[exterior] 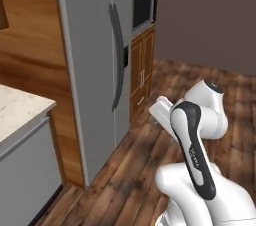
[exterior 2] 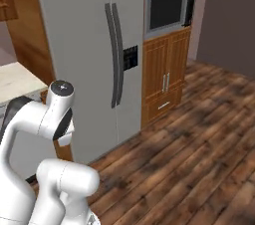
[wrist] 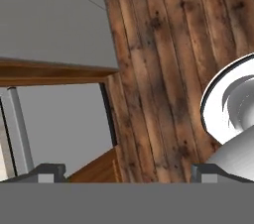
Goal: Place one of the steaks on the plate and the other in the bowl. Then place the bowl in the fridge.
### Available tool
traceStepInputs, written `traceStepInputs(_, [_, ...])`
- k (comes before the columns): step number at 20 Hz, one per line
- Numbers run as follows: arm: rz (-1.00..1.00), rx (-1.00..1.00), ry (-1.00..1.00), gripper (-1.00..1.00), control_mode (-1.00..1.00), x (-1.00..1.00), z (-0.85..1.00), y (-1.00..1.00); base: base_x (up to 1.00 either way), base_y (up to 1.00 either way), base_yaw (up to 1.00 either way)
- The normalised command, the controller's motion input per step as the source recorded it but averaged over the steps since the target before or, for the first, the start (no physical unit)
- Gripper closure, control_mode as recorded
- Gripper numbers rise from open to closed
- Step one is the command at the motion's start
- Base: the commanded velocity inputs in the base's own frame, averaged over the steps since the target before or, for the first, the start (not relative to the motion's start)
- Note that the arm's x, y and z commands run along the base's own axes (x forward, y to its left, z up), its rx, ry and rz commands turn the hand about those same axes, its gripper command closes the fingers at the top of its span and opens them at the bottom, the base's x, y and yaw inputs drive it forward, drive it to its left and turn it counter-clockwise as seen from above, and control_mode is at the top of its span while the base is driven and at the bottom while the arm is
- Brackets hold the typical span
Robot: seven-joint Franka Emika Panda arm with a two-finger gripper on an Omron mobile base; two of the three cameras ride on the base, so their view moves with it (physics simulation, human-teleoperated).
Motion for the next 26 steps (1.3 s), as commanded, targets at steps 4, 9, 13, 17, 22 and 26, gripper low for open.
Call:
traceStepInputs(4, [0.0,0.0,0.0,-1.0,1.0,0.0,0.0,0.0,0.94,-0.41,0.22])
traceStepInputs(9, [0.0,0.0,0.0,-1.0,1.0,0.0,0.0,0.0,0.7,-0.64,0.23])
traceStepInputs(13, [0.0,0.0,0.0,-1.0,1.0,0.0,0.0,0.0,0.54,-0.54,0.22])
traceStepInputs(17, [0.0,0.0,0.0,-1.0,1.0,0.0,0.0,0.0,0.51,-0.47,0.23])
traceStepInputs(22, [0.0,0.0,0.0,-1.0,1.0,0.0,0.0,0.0,0.48,-0.38,0.23])
traceStepInputs(26, [0.0,0.0,0.0,-1.0,1.0,0.0,0.0,0.0,0.47,-0.36,0.24])
